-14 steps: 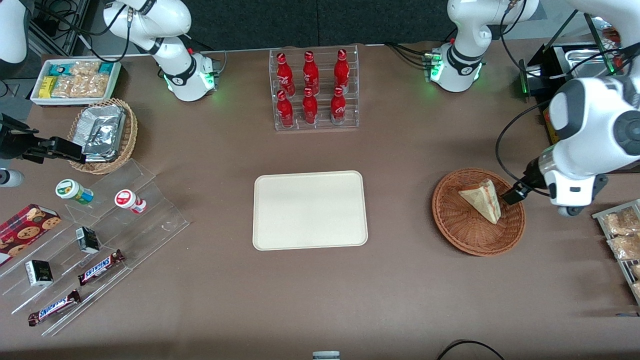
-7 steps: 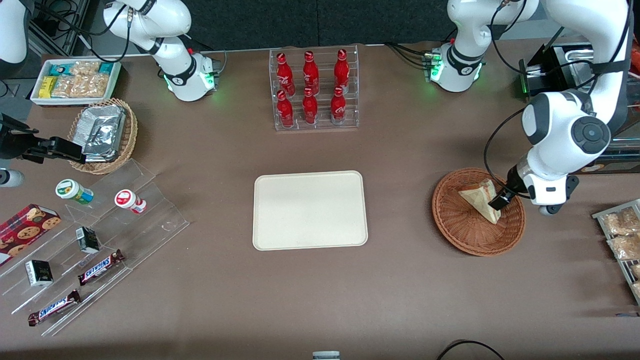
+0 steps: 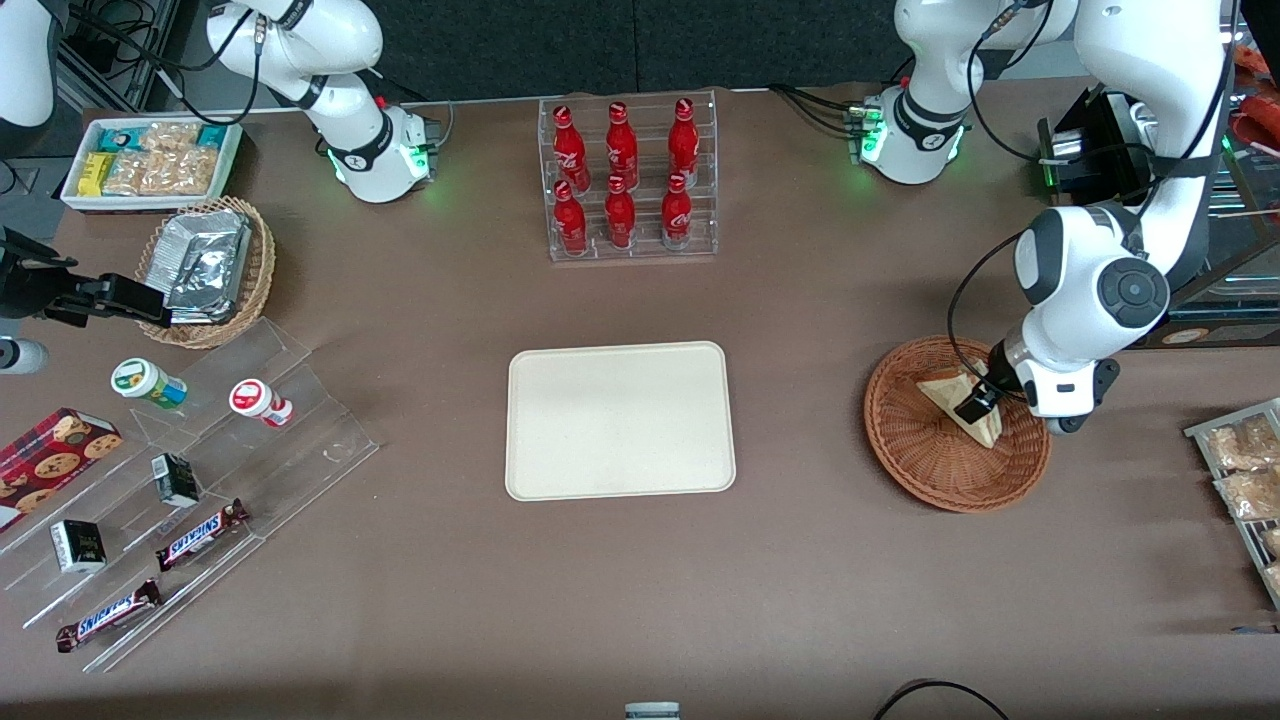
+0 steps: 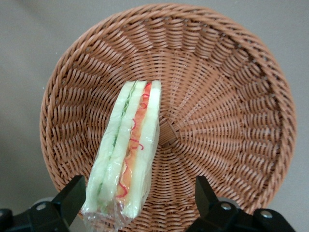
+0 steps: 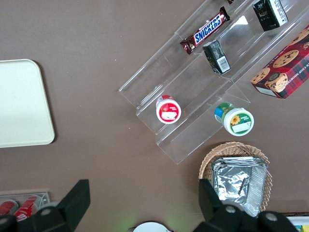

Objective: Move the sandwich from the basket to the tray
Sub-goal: 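Lower the left gripper and close it on the sandwich's crust edge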

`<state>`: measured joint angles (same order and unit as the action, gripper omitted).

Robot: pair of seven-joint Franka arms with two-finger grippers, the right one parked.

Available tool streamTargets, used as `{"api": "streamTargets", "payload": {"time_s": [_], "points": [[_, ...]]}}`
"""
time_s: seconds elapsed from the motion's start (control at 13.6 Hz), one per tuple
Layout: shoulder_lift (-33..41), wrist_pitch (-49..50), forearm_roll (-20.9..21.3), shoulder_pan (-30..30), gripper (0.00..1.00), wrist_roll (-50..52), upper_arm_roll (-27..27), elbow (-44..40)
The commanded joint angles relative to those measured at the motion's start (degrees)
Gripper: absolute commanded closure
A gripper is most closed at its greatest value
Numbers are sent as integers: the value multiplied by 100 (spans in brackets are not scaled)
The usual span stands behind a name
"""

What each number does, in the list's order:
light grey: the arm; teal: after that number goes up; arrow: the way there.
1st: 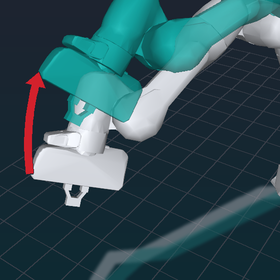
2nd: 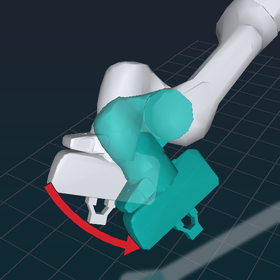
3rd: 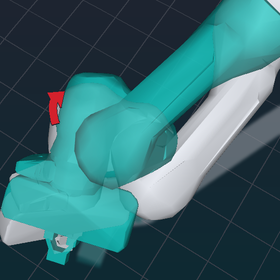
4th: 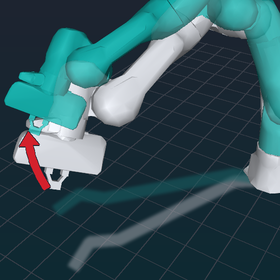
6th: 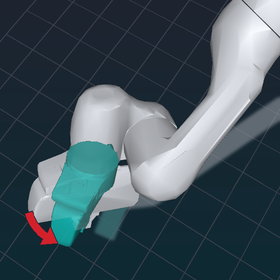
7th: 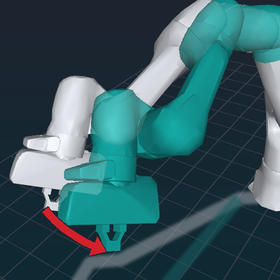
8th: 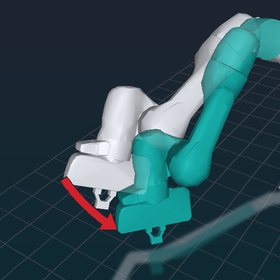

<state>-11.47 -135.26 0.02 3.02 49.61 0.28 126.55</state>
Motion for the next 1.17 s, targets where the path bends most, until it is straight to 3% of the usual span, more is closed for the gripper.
{"api": "streamTargets", "payload": {"time_s": [0.0, 0.44, 0.59, 0.66, 0.88, 1.1], "points": [[-101, -158, 112, 49, 0, 163, 16, 63], [-242, -185, 305, 49, 0, 172, 16, 124], [-286, -176, 305, 49, 6, 181, 16, 116], [-286, -185, 305, 58, 26, 277, 16, 98], [-286, -168, 305, 76, 100, 348, 7, 54], [-242, -19, 305, 137, 100, 348, 7, -103]]}}
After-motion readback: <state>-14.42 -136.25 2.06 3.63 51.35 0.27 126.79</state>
